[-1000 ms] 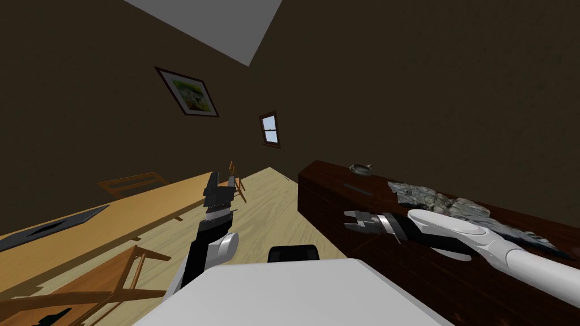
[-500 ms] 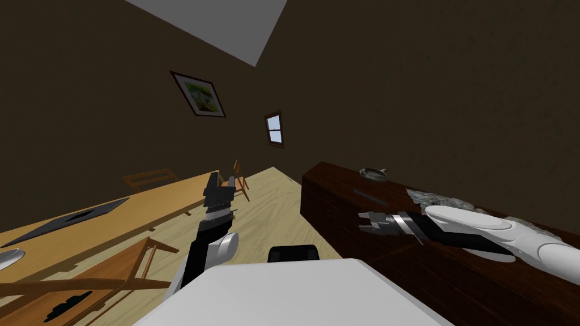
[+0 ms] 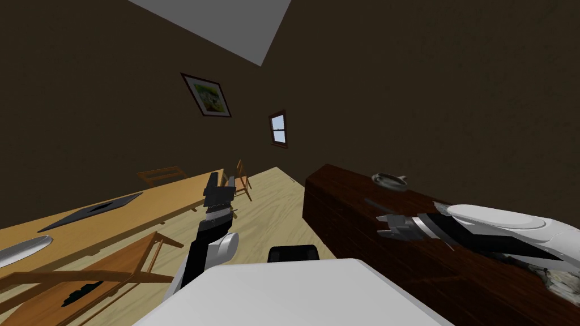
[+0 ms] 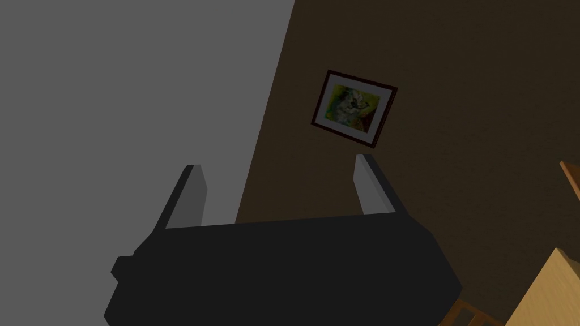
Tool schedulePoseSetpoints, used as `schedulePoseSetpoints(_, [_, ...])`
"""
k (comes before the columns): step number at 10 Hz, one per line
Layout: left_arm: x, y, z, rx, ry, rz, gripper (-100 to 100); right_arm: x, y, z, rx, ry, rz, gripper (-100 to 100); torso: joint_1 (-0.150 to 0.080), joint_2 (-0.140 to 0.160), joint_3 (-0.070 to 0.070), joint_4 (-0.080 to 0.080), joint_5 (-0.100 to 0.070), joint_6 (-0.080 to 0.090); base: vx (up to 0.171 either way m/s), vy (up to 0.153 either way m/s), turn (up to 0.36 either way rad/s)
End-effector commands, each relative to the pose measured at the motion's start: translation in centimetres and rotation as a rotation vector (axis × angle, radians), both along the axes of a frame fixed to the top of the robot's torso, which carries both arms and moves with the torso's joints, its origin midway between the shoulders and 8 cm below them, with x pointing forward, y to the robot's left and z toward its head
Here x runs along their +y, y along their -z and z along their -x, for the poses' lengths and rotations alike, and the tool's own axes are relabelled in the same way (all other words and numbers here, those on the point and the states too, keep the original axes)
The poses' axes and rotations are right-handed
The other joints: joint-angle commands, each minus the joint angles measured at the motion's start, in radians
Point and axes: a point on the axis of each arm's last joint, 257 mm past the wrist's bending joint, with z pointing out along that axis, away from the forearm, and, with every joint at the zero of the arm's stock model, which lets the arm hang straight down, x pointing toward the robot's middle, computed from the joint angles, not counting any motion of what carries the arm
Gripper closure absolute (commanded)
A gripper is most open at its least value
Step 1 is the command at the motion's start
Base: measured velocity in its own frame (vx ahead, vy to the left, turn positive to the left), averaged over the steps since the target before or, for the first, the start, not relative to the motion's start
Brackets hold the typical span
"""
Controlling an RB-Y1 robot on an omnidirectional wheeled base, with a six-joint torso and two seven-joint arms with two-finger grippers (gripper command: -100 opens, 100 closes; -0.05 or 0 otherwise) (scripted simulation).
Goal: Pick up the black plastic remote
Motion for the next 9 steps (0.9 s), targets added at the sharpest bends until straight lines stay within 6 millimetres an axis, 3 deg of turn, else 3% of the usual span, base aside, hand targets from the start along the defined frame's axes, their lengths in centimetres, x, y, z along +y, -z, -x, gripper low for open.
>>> schedulePoseSetpoints(1, [0.0,0.0,0.0,0.0,0.0,0.0,0,-3.8,-0.5,1.1,0.028,0.022,0.097,-100,0.0,0.0,0.0,0.0,0.0,0.0,0.151,-0.029,0.161])
schedulePoseSetpoints(2, [0.0,0.0,0.0,0.0,0.0,0.0,0,-5.8,-0.7,1.9,0.045,0.03,0.147,-100,0.0,-0.003,-0.002,-0.001,0.0,0.0,0.167,-0.066,0.191])
schedulePoseSetpoints(3, [0.0,0.0,0.0,0.0,0.0,0.0,0,-6.1,-0.7,1.9,0.045,0.035,0.151,-100,-0.002,-0.004,-0.003,-0.001,0.0,0.0,0.121,-0.076,0.066])
schedulePoseSetpoints(5, [0.0,0.0,0.0,0.0,0.0,0.0,0,-9.8,-0.9,3.8,0.082,0.059,0.236,-100,-0.001,-0.001,-0.001,0.0,0.0,0.0,0.102,-0.051,0.106])
schedulePoseSetpoints(6, [0.0,0.0,0.0,0.0,0.0,0.0,0,-9.8,-0.9,3.8,0.082,0.059,0.237,-100,-0.001,-0.001,-0.001,0.0,0.0,0.0,0.079,-0.061,0.048])
schedulePoseSetpoints(8, [0.0,0.0,0.0,0.0,0.0,0.0,0,-12.0,-0.5,5.8,0.119,0.079,0.287,-100,0.0,0.001,0.001,0.0,0.0,0.0,0.082,-0.045,0.084])
schedulePoseSetpoints(9, [0.0,0.0,0.0,0.0,0.0,0.0,0,-13.2,0.3,7.9,0.156,0.093,0.31,-100,0.0,0.001,0.0,0.0,0.0,0.0,0.127,-0.071,0.127])
